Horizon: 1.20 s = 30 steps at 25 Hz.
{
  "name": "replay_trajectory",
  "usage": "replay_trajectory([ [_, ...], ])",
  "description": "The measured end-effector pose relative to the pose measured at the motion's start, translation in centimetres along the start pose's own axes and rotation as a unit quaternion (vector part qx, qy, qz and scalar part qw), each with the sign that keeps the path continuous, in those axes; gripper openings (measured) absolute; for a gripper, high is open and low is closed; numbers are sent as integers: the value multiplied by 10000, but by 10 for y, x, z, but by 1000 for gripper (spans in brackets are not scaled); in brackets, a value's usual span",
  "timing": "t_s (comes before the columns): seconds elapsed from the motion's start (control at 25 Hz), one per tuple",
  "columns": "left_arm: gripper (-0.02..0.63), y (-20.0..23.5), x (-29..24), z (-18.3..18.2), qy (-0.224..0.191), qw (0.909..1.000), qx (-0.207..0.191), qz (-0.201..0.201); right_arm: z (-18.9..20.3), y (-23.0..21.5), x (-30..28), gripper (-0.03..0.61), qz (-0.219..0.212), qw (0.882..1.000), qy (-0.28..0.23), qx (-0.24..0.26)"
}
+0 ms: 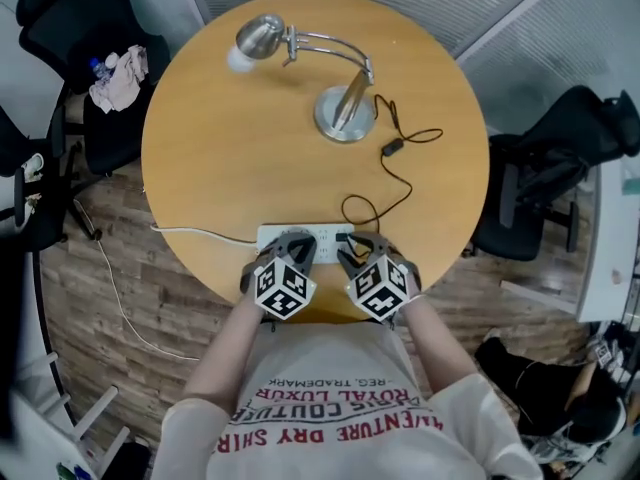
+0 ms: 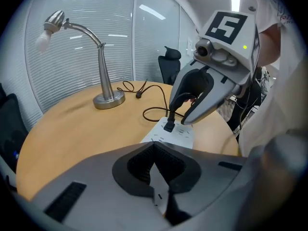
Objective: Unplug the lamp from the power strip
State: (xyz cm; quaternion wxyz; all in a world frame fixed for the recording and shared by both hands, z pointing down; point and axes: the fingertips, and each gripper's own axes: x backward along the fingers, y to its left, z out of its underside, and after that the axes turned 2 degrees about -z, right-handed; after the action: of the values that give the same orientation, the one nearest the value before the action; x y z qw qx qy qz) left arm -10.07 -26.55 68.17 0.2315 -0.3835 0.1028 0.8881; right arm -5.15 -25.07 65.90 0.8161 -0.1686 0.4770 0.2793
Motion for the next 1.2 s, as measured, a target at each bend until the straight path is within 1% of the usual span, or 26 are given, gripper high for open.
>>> replay_trajectory([
  [0.16, 28, 1, -6, 8, 96, 9997, 230, -54, 0, -3, -8, 166, -98, 9992, 175, 355],
  [0.24, 28, 1, -8, 8, 90, 9996, 279, -64, 0, -5, -12, 161, -163, 9978, 291, 567],
  [0.36, 28, 0, -8, 8, 89, 9995, 301, -12, 2, -4, -17, 134, -299, 9941, 491, 919],
  [0.44, 28, 1, -9, 8, 102, 9995, 312, 17, 4, -3, -21, 102, -334, 9909, 626, 1145],
  [0.52, 28, 1, -9, 8, 105, 9995, 311, 27, 6, -3, -24, 92, -365, 9871, 770, 1356],
  [0.72, 28, 0, -10, 7, 108, 9994, 309, 72, 10, -3, -33, 95, -387, 9738, 1220, 1877],
  [0.84, 28, 0, -10, 7, 115, 9995, 281, 116, 11, -3, -34, 94, -512, 9707, 1395, 1890],
  [0.92, 28, 0, -10, 8, 124, 9995, 259, 109, 10, -3, -34, 86, -669, 9715, 1339, 1835],
  [1.0, 28, 0, -10, 8, 118, 9996, 231, 84, 10, -2, -33, 83, -750, 9700, 1316, 1900],
  [1.12, 28, 0, -11, 8, 106, 9997, 209, 117, 10, -2, -31, 80, -723, 9655, 1393, 2077],
  [1.2, 28, 1, -10, 7, 95, 9995, 253, 168, 8, -2, -29, 78, -686, 9656, 1358, 2109],
])
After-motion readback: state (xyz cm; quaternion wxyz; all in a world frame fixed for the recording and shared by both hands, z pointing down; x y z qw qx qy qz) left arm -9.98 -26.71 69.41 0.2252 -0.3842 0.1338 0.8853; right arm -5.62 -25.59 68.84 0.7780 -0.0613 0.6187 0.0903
